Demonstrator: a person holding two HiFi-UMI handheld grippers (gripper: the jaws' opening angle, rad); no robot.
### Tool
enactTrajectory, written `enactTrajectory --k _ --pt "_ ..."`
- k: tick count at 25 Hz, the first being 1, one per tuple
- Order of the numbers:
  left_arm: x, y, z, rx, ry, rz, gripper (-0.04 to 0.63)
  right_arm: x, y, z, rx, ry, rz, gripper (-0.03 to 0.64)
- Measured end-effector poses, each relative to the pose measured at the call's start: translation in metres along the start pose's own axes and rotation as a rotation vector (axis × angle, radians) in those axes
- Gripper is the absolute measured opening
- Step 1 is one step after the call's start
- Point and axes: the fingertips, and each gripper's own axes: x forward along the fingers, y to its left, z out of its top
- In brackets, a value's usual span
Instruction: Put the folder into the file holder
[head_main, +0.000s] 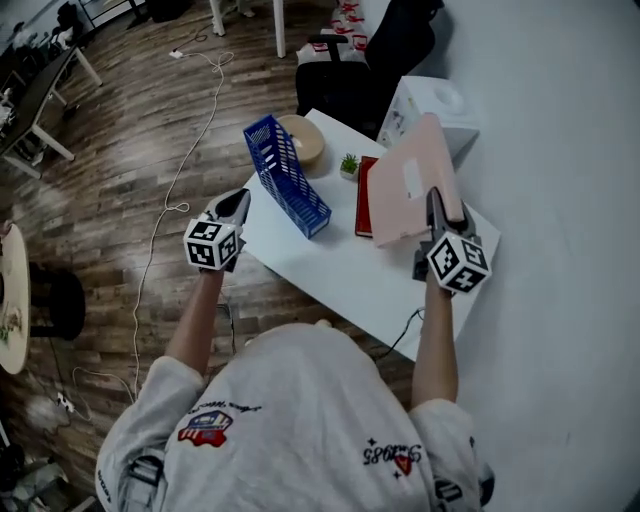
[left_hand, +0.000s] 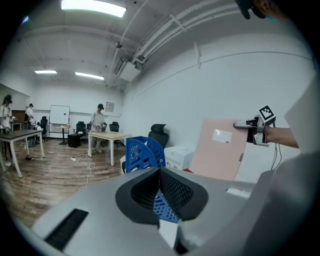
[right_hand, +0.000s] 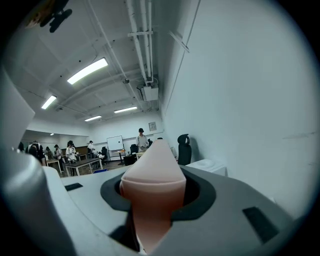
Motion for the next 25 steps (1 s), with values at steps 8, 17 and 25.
enactTrajectory --k 8,17,25 --pt "-0.012 0.005 -0.015 -0.004 0.017 0.043 0.006 0.018 0.000 -0.012 0.009 0.012 0.040 0.166" --pt "-0.037 0.028 -0.010 -0.019 -0.026 0.063 0.006 0.009 0.062 0.064 -0.066 -0.129 0.136 0.166" --pt "-0.070 0.050 -0.021 -0.060 -0.049 0.113 0.006 -0.012 0.159 0.145 -0.117 -0.279 0.331 0.164"
